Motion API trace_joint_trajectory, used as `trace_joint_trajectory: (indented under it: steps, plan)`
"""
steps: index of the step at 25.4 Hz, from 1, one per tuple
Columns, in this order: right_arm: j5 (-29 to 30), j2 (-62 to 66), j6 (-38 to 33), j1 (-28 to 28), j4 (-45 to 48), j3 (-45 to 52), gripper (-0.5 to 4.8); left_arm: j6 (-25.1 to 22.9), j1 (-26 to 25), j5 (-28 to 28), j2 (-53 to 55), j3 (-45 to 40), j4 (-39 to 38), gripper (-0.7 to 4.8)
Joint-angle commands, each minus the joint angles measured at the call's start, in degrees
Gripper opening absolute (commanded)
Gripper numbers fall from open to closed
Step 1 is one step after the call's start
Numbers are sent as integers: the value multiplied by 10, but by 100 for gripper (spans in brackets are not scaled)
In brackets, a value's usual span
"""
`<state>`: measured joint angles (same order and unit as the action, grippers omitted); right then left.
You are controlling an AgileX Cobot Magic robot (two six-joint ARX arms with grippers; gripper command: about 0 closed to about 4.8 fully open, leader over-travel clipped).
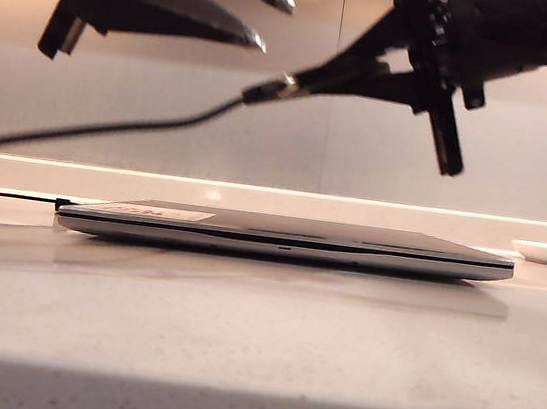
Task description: Pick up the charging cable and the phone, plug the charging cable into the charging port on the phone, and finally place them back on the table.
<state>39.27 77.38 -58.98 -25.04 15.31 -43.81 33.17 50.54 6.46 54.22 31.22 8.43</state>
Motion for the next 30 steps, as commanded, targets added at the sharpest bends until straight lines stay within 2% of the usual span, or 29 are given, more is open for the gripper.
trace_joint_trajectory:
  steps: [1,2,5,9,13,15,17,21,30]
  plan:
    - [3,-17,33,18,-15,-5,-6,-15,-5,2,-16,7,7,53]
    - [3,-26,41,37,-35,-5,-6,-32,-10,2,-24,10,5,-10]
    - [28,-51,70,91,-98,-10,-6,-40,-38,2,-39,10,2,-6]
    - [47,-63,179,183,-282,-63,-6,-101,-97,2,-48,23,-50,-6]
    - [26,-57,270,234,-409,-107,-6,-152,-142,2,-48,33,-79,-6]
    - [12,-52,307,257,-460,-125,-6,-161,-161,2,-48,35,-82,-6]
    - [-27,-39,352,280,-521,-147,-6,-163,-186,2,-48,39,-82,-6]
    - [-88,-3,409,291,-571,-173,-6,-172,-196,2,-48,42,-80,-6]
    - [-89,99,417,291,-575,-232,-6,-172,-195,2,-48,42,-80,-6]
